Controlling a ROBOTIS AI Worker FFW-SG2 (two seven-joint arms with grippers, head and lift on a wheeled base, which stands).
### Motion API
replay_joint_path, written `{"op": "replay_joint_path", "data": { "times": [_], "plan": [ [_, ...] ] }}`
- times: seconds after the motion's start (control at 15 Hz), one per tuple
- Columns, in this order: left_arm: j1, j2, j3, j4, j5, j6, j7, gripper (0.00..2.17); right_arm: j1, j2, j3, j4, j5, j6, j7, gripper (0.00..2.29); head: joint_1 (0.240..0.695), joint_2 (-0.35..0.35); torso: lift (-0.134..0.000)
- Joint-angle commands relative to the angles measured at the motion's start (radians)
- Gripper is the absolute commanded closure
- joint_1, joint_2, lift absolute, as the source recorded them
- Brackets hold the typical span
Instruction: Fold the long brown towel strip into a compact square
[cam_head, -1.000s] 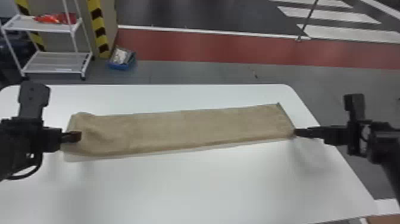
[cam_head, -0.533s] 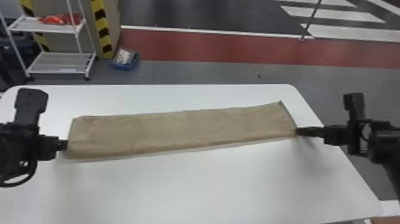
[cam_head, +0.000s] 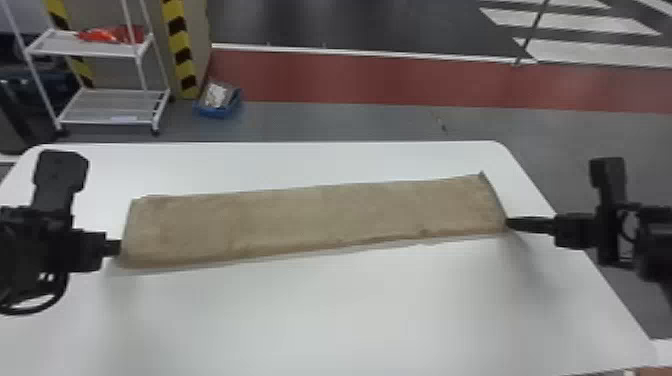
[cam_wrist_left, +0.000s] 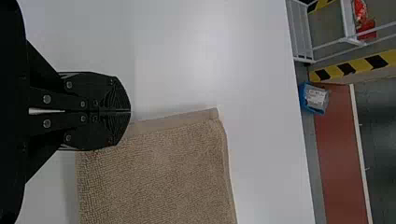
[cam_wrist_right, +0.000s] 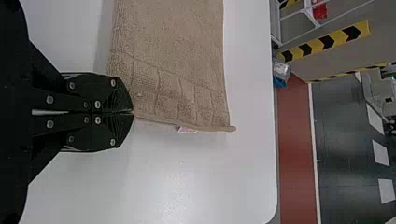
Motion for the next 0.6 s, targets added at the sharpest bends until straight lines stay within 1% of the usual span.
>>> {"op": "replay_joint_path", "data": {
  "times": [0.0, 0.07, 0.2, 0.27, 0.4, 0.47, 0.53],
  "plan": [
    [0.016, 0.0, 0.018, -0.027, 0.009, 0.001, 0.005, 1.88, 0.035, 0.007, -0.03, -0.077, -0.006, 0.055, 0.003, 1.66, 0.695, -0.116, -0.125],
    [0.021, 0.0, 0.019, -0.04, 0.02, 0.004, 0.013, 1.89, 0.062, 0.008, -0.047, -0.129, -0.022, 0.095, 0.007, 1.66, 0.695, -0.116, -0.125],
    [0.035, 0.0, 0.05, -0.06, 0.023, 0.025, 0.012, 1.89, 0.121, 0.008, -0.056, -0.241, -0.054, 0.163, 0.01, 1.66, 0.695, -0.114, -0.125],
    [0.038, 0.001, 0.056, -0.064, 0.035, 0.034, 0.013, 1.89, 0.16, 0.01, -0.079, -0.288, -0.054, 0.184, 0.017, 1.66, 0.695, -0.111, -0.125],
    [0.05, 0.004, 0.07, -0.081, 0.043, 0.047, 0.012, 1.89, 0.22, 0.025, -0.113, -0.38, -0.06, 0.233, 0.021, 1.66, 0.695, -0.098, -0.125],
    [0.056, 0.004, 0.073, -0.087, 0.043, 0.04, 0.013, 1.85, 0.25, 0.033, -0.14, -0.42, -0.06, 0.249, 0.024, 1.66, 0.695, -0.095, -0.125],
    [0.074, 0.004, 0.09, -0.095, 0.044, 0.022, 0.015, 1.38, 0.266, 0.033, -0.157, -0.429, -0.062, 0.249, 0.027, 1.66, 0.695, -0.094, -0.125]
  ]
}}
